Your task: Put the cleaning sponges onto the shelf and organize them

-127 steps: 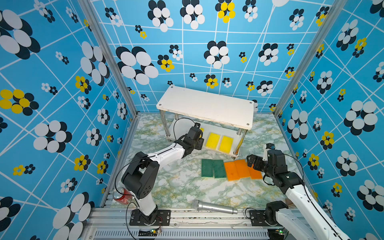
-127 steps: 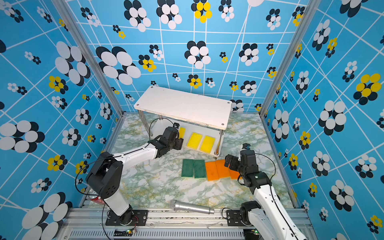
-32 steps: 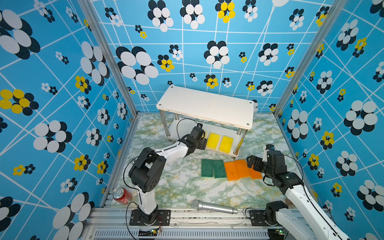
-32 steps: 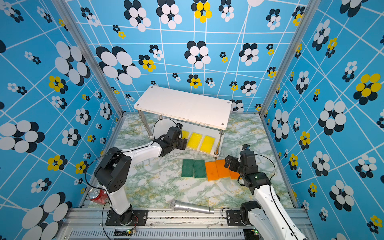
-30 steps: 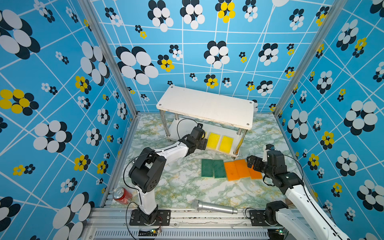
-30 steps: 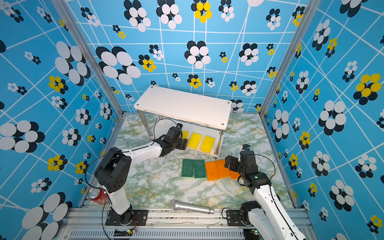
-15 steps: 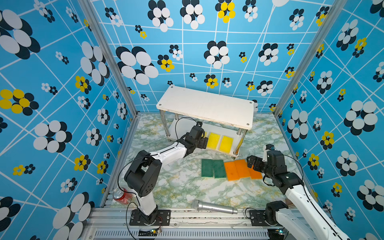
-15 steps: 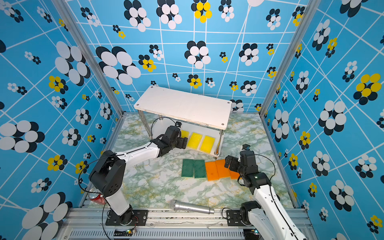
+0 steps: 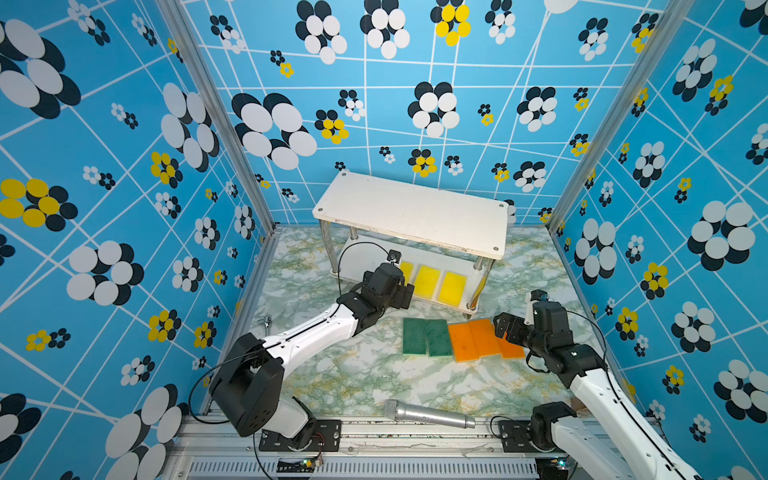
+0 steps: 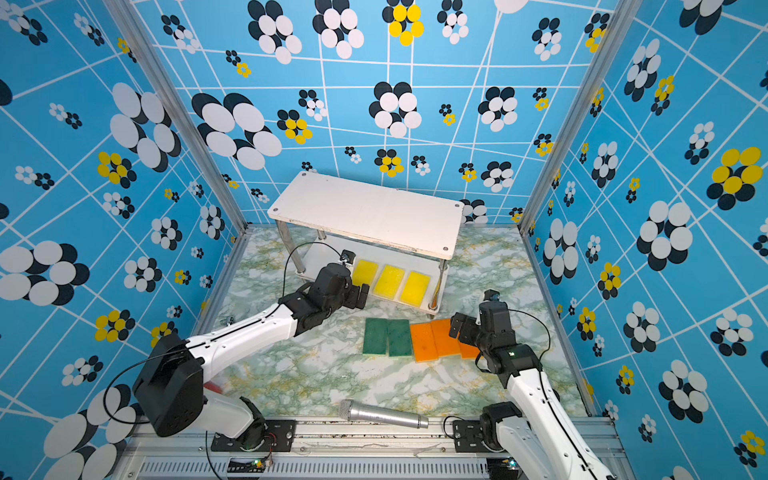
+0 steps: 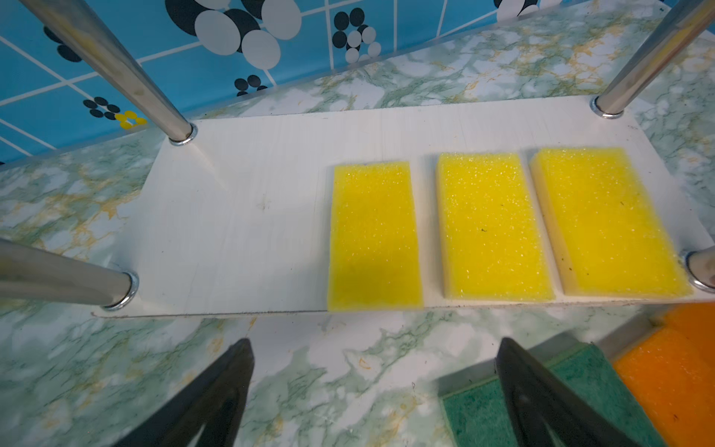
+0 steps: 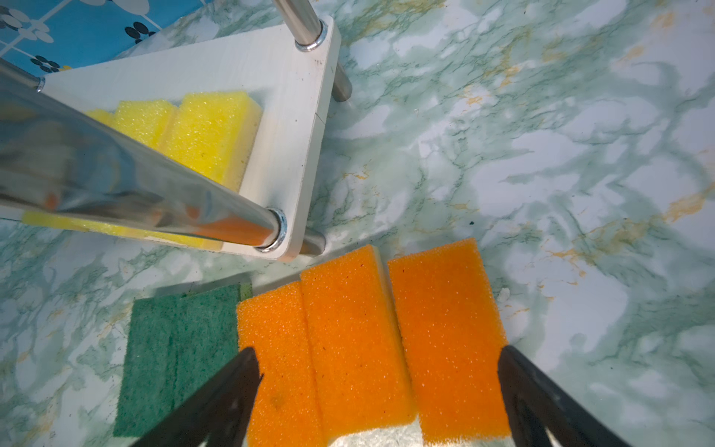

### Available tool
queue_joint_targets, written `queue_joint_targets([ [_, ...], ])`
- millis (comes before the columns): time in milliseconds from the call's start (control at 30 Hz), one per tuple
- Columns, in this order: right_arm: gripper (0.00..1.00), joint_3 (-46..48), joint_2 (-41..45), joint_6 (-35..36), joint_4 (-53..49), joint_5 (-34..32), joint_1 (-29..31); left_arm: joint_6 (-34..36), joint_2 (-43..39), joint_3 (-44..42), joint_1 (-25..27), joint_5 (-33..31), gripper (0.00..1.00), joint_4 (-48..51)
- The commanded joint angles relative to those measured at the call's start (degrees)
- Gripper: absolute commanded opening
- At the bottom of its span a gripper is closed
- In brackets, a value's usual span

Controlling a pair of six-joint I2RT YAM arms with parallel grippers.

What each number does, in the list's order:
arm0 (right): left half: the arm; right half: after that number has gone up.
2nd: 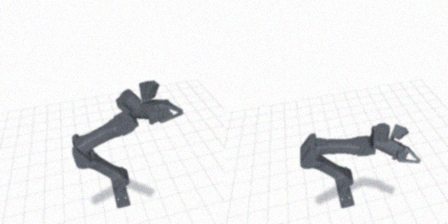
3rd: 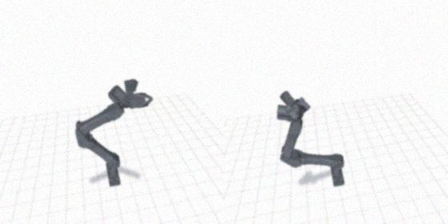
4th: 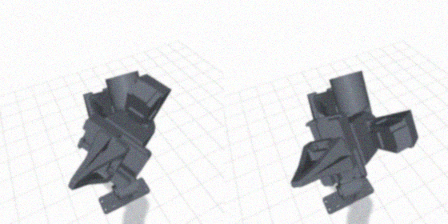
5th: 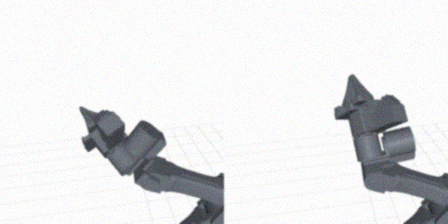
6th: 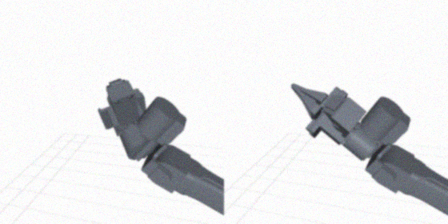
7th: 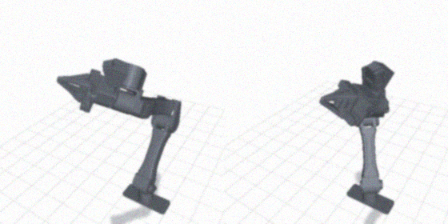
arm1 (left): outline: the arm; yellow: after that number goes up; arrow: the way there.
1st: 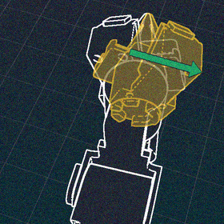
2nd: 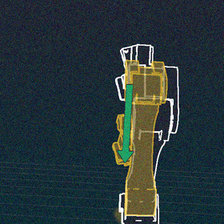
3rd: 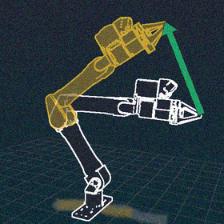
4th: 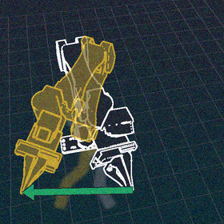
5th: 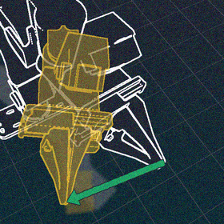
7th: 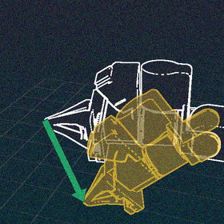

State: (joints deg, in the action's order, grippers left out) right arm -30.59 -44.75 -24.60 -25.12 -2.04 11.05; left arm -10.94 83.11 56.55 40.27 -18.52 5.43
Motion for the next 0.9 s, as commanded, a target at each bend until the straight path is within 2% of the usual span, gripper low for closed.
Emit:
queue_joint_targets([
  [0,0.99,-0.4,1.1,-0.7,0.1,0.4,1.7,-3.0,-4.3,-3.6,0.3,0.6,0.99,3.5],
  [133,0.99,-0.7,-0.2,-1.2,2.5,1.7,4.7,-4.5,-7.7,-9.4,0.9,5.4,0.99,2.5],
  [233,0.99,-0.7,-1.9,-1.1,5.5,0.4,9.2,-6.3,-8.9,-13.6,1.3,6.9,0.99,2.1],
  [433,0.99,-3.2,-9.4,2.4,11.2,-7.0,24.5,-9.4,-12.2,-19.9,2.3,10.0,0.99,-0.4],
  [600,0.99,-7.4,-20.3,7.1,14.0,-15.9,34.8,-10.4,-13.8,-22.7,2.5,8.6,0.99,-0.6],
  [867,0.99,-11.3,-28.8,10.3,15.3,-20.5,41.1,-10.0,-13.2,-23.1,2.4,8.3,0.99,-0.2],
])
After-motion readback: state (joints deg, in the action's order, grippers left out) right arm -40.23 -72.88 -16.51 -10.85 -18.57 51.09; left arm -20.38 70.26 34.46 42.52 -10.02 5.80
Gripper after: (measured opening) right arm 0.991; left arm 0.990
